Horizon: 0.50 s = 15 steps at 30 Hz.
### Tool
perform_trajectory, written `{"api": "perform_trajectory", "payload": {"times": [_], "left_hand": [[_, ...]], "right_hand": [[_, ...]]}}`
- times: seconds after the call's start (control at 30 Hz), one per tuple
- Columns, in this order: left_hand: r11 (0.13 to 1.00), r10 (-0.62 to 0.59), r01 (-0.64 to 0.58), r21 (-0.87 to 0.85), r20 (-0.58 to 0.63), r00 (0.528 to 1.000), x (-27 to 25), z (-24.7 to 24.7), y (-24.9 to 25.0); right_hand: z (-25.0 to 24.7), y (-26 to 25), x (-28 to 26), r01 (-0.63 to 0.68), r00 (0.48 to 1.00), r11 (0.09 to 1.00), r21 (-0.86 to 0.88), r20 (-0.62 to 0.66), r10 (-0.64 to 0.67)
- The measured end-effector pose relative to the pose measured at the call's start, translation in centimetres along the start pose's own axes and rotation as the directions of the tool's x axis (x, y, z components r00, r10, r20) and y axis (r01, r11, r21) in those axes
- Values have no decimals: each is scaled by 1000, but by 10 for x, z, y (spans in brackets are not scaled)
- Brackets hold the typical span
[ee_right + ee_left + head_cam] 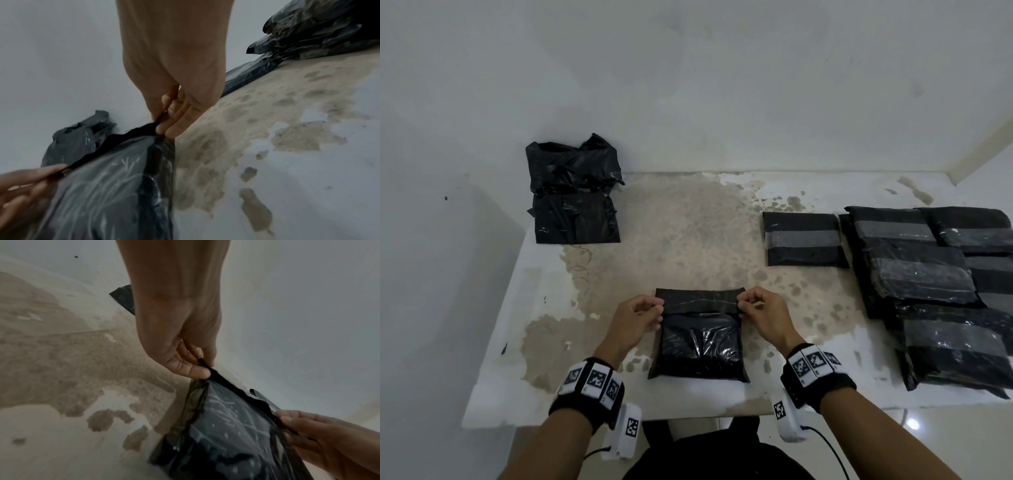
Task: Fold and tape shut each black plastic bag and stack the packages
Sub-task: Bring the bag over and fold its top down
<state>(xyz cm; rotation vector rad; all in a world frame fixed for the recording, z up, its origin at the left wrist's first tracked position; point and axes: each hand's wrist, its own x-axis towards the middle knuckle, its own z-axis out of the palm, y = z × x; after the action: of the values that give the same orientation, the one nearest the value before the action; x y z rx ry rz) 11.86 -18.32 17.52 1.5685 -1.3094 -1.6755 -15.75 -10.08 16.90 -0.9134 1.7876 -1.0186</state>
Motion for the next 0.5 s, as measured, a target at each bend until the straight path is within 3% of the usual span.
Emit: {"api": "perform_trajectory", "payload": {"times": [0.1,0.27,0.37,0.43,0.5], "left_hand": [[984,81,-76,161,-22,996,8,6,-12],[877,271,-214,430,-76,960,5,18,-20],[794,350,-214,568,-140,926,-3,28,-22],[662,463,-222,716,-158,872,-10,35,-20],[454,614,-345,821,-8,789,-19,43,-18]], "right_hand": [[3,10,-5,67,998,978,-196,-4,-69],[14,22,-12,147,988,966,-213,-12,-153],[18,25,-12,160,984,958,-240,-38,-174],[19,26,-12,176,979,951,-253,-53,-196],[19,27,-12,178,977,949,-259,-65,-201]]}}
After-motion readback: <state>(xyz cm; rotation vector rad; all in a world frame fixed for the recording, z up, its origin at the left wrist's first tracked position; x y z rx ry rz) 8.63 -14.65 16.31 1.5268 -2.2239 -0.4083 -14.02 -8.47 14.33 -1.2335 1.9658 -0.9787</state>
